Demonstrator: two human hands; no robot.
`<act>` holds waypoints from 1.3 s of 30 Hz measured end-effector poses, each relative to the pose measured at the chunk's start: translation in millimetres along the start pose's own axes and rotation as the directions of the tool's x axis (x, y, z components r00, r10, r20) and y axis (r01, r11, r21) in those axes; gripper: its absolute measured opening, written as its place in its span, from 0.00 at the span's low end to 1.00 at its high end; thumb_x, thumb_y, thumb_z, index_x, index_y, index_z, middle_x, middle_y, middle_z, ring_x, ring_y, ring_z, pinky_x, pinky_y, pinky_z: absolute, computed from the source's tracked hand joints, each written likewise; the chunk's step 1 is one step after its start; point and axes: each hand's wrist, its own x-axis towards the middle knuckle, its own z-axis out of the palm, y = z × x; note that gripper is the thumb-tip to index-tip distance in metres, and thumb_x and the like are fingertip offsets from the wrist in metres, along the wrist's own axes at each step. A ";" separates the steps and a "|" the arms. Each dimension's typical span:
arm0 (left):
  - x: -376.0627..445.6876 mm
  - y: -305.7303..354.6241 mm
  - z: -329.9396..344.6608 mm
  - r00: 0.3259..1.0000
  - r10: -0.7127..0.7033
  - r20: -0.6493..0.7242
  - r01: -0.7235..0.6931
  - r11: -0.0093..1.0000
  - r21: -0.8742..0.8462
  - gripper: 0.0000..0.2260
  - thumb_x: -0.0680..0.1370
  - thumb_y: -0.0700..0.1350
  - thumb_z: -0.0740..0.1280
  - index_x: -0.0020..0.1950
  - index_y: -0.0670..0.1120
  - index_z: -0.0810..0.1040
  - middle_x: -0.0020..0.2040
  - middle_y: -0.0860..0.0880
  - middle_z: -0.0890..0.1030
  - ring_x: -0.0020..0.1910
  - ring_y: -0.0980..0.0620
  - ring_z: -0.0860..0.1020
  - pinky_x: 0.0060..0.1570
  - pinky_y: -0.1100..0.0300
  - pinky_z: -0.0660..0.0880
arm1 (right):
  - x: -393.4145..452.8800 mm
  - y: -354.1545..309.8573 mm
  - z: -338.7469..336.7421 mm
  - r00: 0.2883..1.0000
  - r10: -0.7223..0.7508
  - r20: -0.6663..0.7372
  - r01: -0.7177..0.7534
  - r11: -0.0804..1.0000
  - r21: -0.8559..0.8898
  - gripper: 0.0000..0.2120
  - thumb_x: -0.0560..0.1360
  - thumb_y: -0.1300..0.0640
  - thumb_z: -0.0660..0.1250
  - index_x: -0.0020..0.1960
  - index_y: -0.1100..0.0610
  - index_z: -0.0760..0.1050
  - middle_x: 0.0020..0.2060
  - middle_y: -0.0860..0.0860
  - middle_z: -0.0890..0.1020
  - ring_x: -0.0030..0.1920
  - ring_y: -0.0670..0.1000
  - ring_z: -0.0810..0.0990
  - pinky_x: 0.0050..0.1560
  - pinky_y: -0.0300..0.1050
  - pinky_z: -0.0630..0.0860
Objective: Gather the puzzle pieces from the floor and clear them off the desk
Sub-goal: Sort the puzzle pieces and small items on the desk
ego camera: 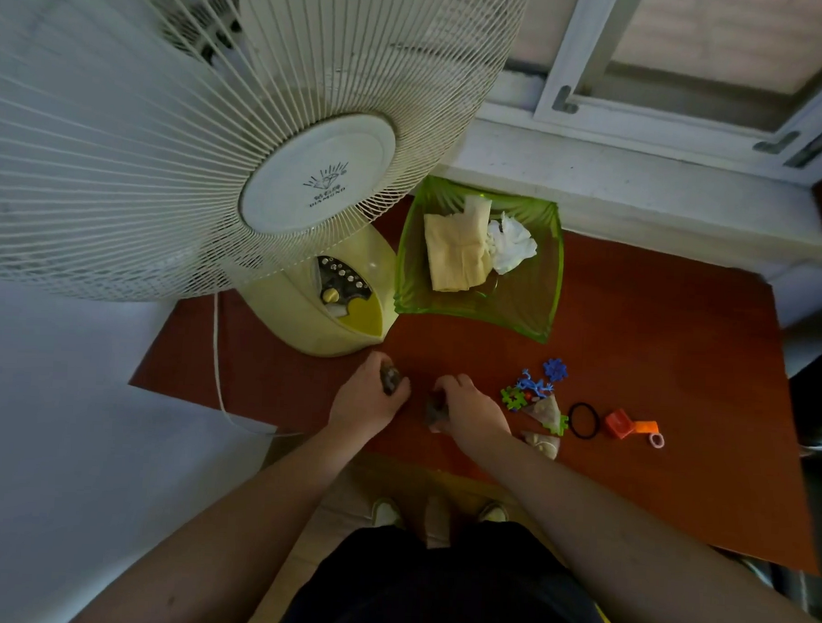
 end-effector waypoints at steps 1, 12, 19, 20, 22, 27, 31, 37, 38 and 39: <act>-0.7 1.1 -1.4 1.000 -0.021 0.003 0.021 0.998 -0.052 0.15 0.76 0.56 0.67 0.53 0.49 0.69 0.47 0.50 0.77 0.44 0.49 0.78 0.39 0.56 0.70 | -0.7 -0.3 0.0 1.000 0.003 -0.006 -0.003 1.000 -0.006 0.28 0.69 0.54 0.75 0.65 0.51 0.68 0.61 0.53 0.69 0.56 0.61 0.79 0.52 0.57 0.77; -0.4 10.8 -5.1 0.945 -0.146 0.292 0.276 0.835 -0.476 0.07 0.80 0.47 0.58 0.55 0.47 0.71 0.33 0.44 0.74 0.28 0.46 0.74 0.27 0.55 0.69 | -17.1 10.9 5.5 0.998 0.031 -0.062 -0.012 0.957 0.290 0.20 0.71 0.52 0.74 0.59 0.48 0.69 0.51 0.51 0.80 0.48 0.53 0.80 0.45 0.49 0.77; -8.3 29.2 -0.5 0.859 -0.130 0.495 0.448 0.659 -0.604 0.04 0.82 0.41 0.60 0.54 0.49 0.72 0.48 0.44 0.75 0.41 0.48 0.79 0.36 0.54 0.77 | -33.7 28.2 -4.0 0.993 0.057 -0.100 -0.005 0.890 0.456 0.20 0.74 0.47 0.71 0.62 0.49 0.72 0.51 0.45 0.77 0.52 0.49 0.76 0.46 0.41 0.69; -9.0 31.1 0.8 0.849 -0.126 0.514 0.459 0.658 -0.597 0.03 0.81 0.41 0.61 0.52 0.49 0.73 0.49 0.44 0.75 0.43 0.48 0.79 0.38 0.53 0.77 | -36.7 29.6 -5.5 0.993 0.058 -0.105 -0.004 0.892 0.452 0.18 0.75 0.48 0.70 0.63 0.50 0.73 0.51 0.45 0.77 0.51 0.48 0.76 0.45 0.41 0.69; -9.7 35.5 3.2 0.836 -0.123 0.534 0.480 0.634 -0.606 0.02 0.81 0.42 0.62 0.51 0.48 0.73 0.50 0.45 0.76 0.46 0.48 0.78 0.40 0.53 0.75 | -42.6 31.6 -8.7 0.992 0.057 -0.109 -0.002 0.893 0.451 0.15 0.77 0.48 0.66 0.63 0.50 0.73 0.50 0.45 0.77 0.48 0.47 0.76 0.42 0.40 0.69; -13.4 51.9 3.4 0.792 -0.125 0.598 0.556 0.555 -0.619 0.06 0.81 0.47 0.60 0.51 0.49 0.75 0.54 0.43 0.74 0.48 0.46 0.75 0.39 0.55 0.73 | -52.9 29.8 -15.5 0.981 0.017 -0.194 0.075 0.887 0.455 0.09 0.77 0.50 0.68 0.55 0.51 0.78 0.48 0.45 0.78 0.46 0.45 0.75 0.42 0.38 0.66; -20.7 59.5 7.6 0.752 -0.085 0.654 0.595 0.515 -0.617 0.14 0.80 0.57 0.60 0.50 0.49 0.77 0.48 0.44 0.79 0.39 0.48 0.77 0.33 0.59 0.70 | -57.7 27.0 -20.5 0.977 -0.023 -0.211 0.117 0.888 0.444 0.07 0.74 0.49 0.71 0.51 0.46 0.78 0.45 0.45 0.81 0.43 0.45 0.78 0.42 0.44 0.74; -29.2 62.6 14.3 0.700 -0.006 0.714 0.624 0.492 -0.607 0.22 0.78 0.63 0.58 0.57 0.48 0.79 0.50 0.43 0.82 0.43 0.47 0.80 0.36 0.57 0.70 | -62.2 24.9 -26.0 0.941 -0.061 -0.332 0.160 0.947 0.279 0.10 0.73 0.52 0.72 0.53 0.48 0.77 0.48 0.47 0.82 0.47 0.48 0.80 0.45 0.46 0.78; -30.8 63.5 15.4 0.698 0.002 0.717 0.620 0.499 -0.605 0.21 0.79 0.62 0.59 0.56 0.48 0.79 0.50 0.44 0.83 0.43 0.48 0.80 0.37 0.57 0.70 | -62.4 24.7 -25.6 0.930 -0.076 -0.360 0.173 0.954 0.246 0.11 0.73 0.52 0.72 0.54 0.50 0.77 0.49 0.47 0.81 0.48 0.49 0.80 0.46 0.46 0.78; -31.5 64.4 16.8 0.696 0.008 0.718 0.618 0.501 -0.606 0.19 0.79 0.61 0.59 0.57 0.49 0.79 0.50 0.44 0.83 0.43 0.48 0.80 0.38 0.57 0.70 | -61.8 25.1 -24.2 0.924 -0.075 -0.376 0.172 0.958 0.231 0.11 0.73 0.53 0.72 0.54 0.51 0.76 0.50 0.48 0.79 0.48 0.49 0.79 0.46 0.46 0.77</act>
